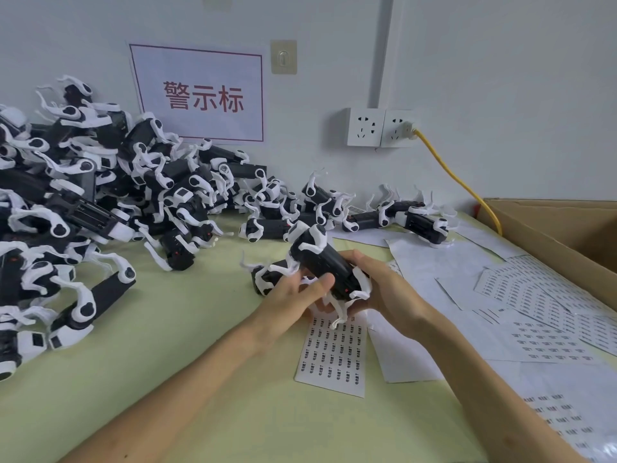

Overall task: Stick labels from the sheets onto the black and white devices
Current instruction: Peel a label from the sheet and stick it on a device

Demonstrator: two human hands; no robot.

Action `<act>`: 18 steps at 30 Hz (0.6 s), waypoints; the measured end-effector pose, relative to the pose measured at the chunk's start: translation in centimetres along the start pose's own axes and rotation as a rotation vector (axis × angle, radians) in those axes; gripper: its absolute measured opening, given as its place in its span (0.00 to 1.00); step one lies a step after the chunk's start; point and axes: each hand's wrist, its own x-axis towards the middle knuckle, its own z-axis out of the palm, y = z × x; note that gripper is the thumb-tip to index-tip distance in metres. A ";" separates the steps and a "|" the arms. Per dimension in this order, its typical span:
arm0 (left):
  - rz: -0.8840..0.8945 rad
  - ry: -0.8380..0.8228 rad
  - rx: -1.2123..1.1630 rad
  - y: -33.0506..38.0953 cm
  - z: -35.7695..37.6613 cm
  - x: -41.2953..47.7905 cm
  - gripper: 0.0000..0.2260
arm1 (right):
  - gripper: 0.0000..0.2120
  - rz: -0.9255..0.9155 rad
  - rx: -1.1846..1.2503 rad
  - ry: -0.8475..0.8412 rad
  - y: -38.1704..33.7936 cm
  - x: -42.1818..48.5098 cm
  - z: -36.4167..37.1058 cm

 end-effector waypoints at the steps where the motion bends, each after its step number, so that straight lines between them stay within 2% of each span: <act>1: -0.039 0.029 -0.044 0.2 -0.1 0.0 0.23 | 0.20 -0.013 -0.006 -0.007 0.0 0.0 -0.1; 3: -0.090 0.091 -0.125 0.2 -0.3 0.1 0.22 | 0.17 -0.039 -0.021 -0.023 0.1 0.0 -0.2; 5: -0.063 0.139 -0.184 0.4 -0.6 0.1 0.19 | 0.15 -0.064 -0.052 -0.006 0.1 0.1 -0.1; 7: -0.035 0.169 -0.235 0.6 -0.8 0.3 0.22 | 0.14 -0.082 -0.058 0.026 0.0 0.1 0.0; 10: -0.083 0.156 -0.276 0.9 -0.8 0.3 0.28 | 0.14 -0.097 -0.085 0.031 0.1 0.1 0.0; 14: -0.147 0.141 -0.332 0.8 -0.4 0.3 0.22 | 0.13 -0.089 -0.192 0.065 0.3 0.2 0.1; 18: -0.145 0.040 -0.263 0.5 -0.2 0.2 0.15 | 0.14 -0.108 -0.181 0.078 0.3 0.2 0.1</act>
